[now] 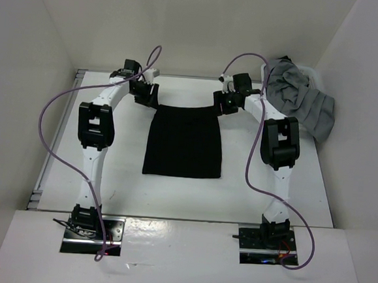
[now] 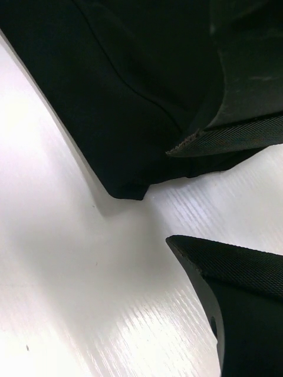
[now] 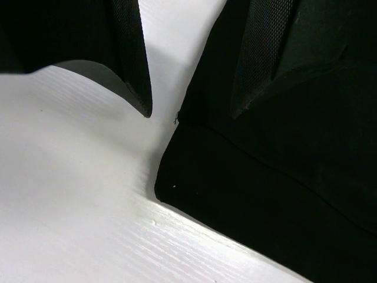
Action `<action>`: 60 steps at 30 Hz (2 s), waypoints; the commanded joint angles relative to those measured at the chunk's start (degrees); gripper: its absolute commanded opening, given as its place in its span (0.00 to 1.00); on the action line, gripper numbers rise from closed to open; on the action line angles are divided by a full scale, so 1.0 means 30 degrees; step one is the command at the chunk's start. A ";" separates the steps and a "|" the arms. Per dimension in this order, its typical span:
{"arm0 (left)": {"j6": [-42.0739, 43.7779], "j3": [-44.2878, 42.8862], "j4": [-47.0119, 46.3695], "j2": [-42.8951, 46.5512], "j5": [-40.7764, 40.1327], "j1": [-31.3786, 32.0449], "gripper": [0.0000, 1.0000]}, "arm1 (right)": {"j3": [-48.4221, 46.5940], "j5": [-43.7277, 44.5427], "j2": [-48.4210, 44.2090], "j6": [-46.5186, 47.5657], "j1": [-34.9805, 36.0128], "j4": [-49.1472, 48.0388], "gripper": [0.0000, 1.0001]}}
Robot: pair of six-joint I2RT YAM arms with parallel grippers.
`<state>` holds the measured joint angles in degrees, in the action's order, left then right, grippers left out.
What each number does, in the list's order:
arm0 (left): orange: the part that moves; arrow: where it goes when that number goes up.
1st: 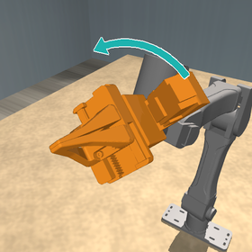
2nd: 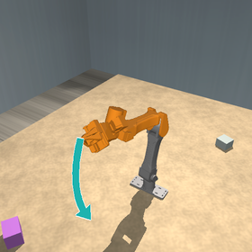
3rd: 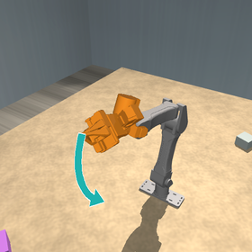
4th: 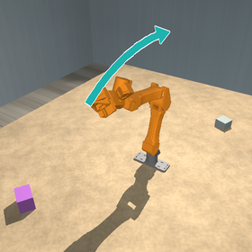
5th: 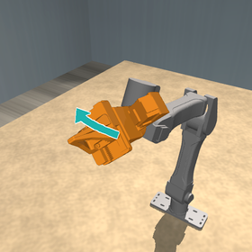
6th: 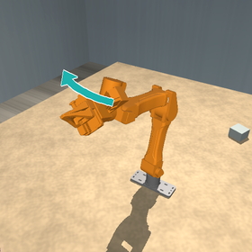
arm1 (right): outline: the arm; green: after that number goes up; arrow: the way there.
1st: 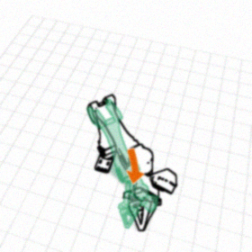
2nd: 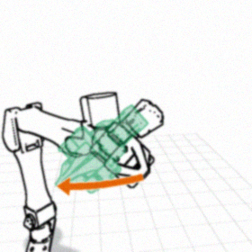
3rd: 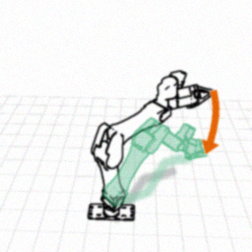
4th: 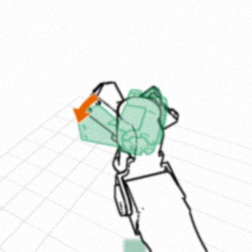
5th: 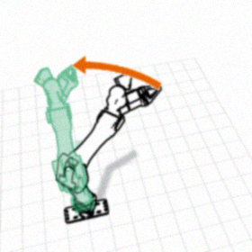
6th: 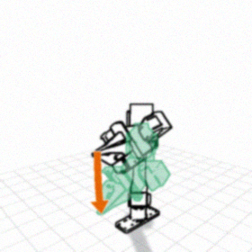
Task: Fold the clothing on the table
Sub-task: Fold the skirt
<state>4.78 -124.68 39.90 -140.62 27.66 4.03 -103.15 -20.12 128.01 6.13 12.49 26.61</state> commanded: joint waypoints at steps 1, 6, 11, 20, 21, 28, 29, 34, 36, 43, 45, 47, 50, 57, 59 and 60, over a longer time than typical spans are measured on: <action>0.0488 -0.0832 0.0323 -0.0559 0.0301 0.0238 0.63 | -0.1006 -0.0588 0.0046 0.0300 0.0114 -0.0345 0.61; 0.0488 -0.1943 0.0675 -0.1466 0.0301 0.0648 0.60 | -0.1006 -0.0938 0.0046 0.0300 0.0114 -0.0345 0.61; 0.0664 -0.3172 0.1639 -0.2345 0.0682 0.1000 0.58 | -0.1006 -0.0940 0.0046 0.0300 0.0114 -0.0345 0.61; 0.1014 -0.3177 0.1817 -0.2348 0.0858 0.1175 0.49 | -0.1325 -0.0940 0.0252 0.0300 0.0114 -0.0872 0.57; 0.1015 -0.3175 0.1817 -0.2347 0.0858 0.1175 0.48 | -0.1328 -0.0940 0.0484 0.0300 0.0114 -0.0698 0.57; 0.1016 -0.2267 0.1612 -0.1587 0.1034 0.1175 0.46 | -0.3754 -0.1553 0.2240 0.0300 0.0114 -0.0084 0.56; 0.1016 -0.2006 0.1612 -0.1585 0.1034 0.1175 0.46 | -0.4079 -0.1555 0.2476 0.0300 0.0114 0.0209 0.56; 0.1191 -0.1623 0.1438 -0.1235 0.1034 0.1175 0.46 | -0.5225 -0.1760 0.3589 0.0300 -0.0062 0.0417 0.54; 0.1191 -0.1623 0.1436 -0.1233 0.1034 0.1175 0.46 | -0.5575 -0.1760 0.3591 0.0300 -0.0236 0.0417 0.53; 0.1191 -0.1242 0.1436 -0.1057 0.1210 0.1175 0.45 | -0.5957 -0.1760 0.3972 0.0300 -0.0590 0.0593 0.50; 0.1191 -0.1068 0.1436 -0.1057 0.1210 0.1175 0.45 | -0.5957 -0.1760 0.4148 0.0300 -0.0590 0.0593 0.48; 0.1191 -0.1066 0.1436 -0.1057 0.1210 0.1175 0.45 | -0.5957 -0.1585 0.4148 0.0476 -0.0590 0.0593 0.46; 0.1191 -0.0863 0.1262 -0.0882 0.1210 0.1175 0.45 | -0.6133 -0.1585 0.4353 0.0476 -0.0590 0.0593 0.43; 0.1367 -0.0511 0.1085 -0.0706 0.1210 0.1175 0.45 | -0.6893 -0.2112 0.5056 0.0476 -0.0765 0.0973 0.42; 0.1367 -0.0509 0.1085 -0.0706 0.1210 0.1175 0.45 | -0.7069 -0.2317 0.5261 0.0476 -0.0765 0.1149 0.42; 0.1367 -0.0509 0.1085 -0.0706 0.1210 0.1175 0.45 | -0.7070 -0.2317 0.5261 0.0476 -0.0765 0.1149 0.42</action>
<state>7.51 -127.37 41.67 -144.55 30.70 7.49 -121.40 -25.52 142.80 7.01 10.61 29.04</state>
